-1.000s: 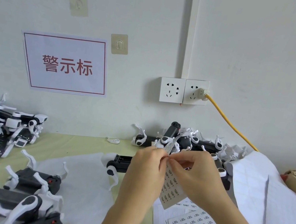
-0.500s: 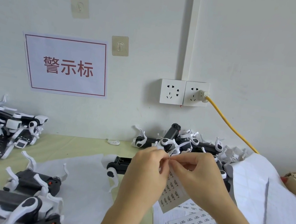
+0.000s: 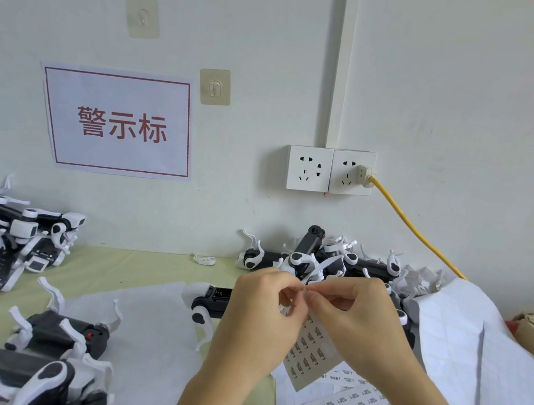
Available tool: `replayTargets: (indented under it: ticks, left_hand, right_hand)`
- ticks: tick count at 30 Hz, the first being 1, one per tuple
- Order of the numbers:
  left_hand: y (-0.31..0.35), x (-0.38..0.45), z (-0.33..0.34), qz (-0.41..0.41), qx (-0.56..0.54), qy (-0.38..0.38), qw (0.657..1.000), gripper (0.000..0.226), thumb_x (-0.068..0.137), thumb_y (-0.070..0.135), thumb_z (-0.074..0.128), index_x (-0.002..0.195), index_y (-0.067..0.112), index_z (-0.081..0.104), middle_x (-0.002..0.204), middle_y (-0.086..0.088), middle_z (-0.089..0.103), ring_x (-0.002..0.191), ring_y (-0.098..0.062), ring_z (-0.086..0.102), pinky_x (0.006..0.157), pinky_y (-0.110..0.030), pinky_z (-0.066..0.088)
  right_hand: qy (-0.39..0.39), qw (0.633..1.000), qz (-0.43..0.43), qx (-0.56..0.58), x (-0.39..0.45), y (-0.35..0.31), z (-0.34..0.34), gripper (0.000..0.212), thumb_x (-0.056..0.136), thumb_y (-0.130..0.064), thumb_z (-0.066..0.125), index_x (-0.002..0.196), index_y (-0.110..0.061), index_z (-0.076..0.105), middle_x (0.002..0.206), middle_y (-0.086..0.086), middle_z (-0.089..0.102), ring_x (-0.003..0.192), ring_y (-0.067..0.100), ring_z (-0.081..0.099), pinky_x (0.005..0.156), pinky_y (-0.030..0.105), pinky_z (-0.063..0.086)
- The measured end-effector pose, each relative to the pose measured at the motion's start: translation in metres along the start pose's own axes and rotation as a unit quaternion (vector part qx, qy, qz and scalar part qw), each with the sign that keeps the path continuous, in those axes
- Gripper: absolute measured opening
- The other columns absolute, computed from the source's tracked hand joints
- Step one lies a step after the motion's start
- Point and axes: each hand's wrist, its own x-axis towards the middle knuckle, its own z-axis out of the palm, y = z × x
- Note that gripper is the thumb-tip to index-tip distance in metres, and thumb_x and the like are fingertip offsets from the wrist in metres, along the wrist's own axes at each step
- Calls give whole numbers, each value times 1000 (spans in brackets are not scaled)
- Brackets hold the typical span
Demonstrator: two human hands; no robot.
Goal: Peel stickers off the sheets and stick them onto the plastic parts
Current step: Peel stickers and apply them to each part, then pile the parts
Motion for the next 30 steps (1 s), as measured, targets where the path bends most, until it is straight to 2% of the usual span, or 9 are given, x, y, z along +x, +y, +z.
replayTargets:
  ticks: [2, 7, 18, 22, 30]
  left_hand:
    - [-2, 0, -1, -5, -32, -4, 999, 15, 86, 6, 71, 78, 17, 77, 70, 10, 68, 68, -6, 65, 60, -13, 49]
    - [-7, 1, 1, 1, -30, -9, 999, 18, 87, 4, 70, 78, 18, 77, 71, 8, 68, 67, -11, 64, 60, -26, 51]
    - [-3, 1, 1, 22, -28, -5, 999, 16, 87, 3, 69, 76, 12, 74, 69, 6, 66, 68, -11, 62, 60, -19, 49]
    - [-3, 1, 0, 27, -18, -1, 999, 16, 87, 2, 68, 74, 11, 73, 69, 4, 66, 68, -12, 61, 60, -21, 49]
    - [1, 0, -1, 20, -21, 3, 1000, 12, 86, 5, 71, 77, 12, 76, 71, 8, 68, 68, -8, 63, 61, -15, 49]
  right_hand:
    - [0, 1000, -1, -8, 0, 1, -1, 28, 91, -11, 67, 74, -30, 80, 69, -15, 74, 69, 1, 70, 59, 9, 49]
    - [-3, 999, -12, -36, 1, 2, -3, 26, 91, -11, 67, 78, -29, 80, 72, -17, 74, 73, -1, 69, 62, 10, 50]
    - [0, 1000, -8, -20, 1, -1, -3, 25, 90, -11, 67, 75, -25, 81, 68, -13, 74, 68, 2, 70, 58, 9, 46]
    - [-1, 1000, 4, -14, 0, -2, -3, 22, 90, -13, 67, 77, -23, 81, 69, -12, 74, 69, 2, 70, 58, 9, 46]
    - [-2, 1000, 0, -4, -1, -3, -4, 25, 90, -11, 66, 76, -24, 81, 69, -12, 74, 69, 2, 70, 58, 10, 47]
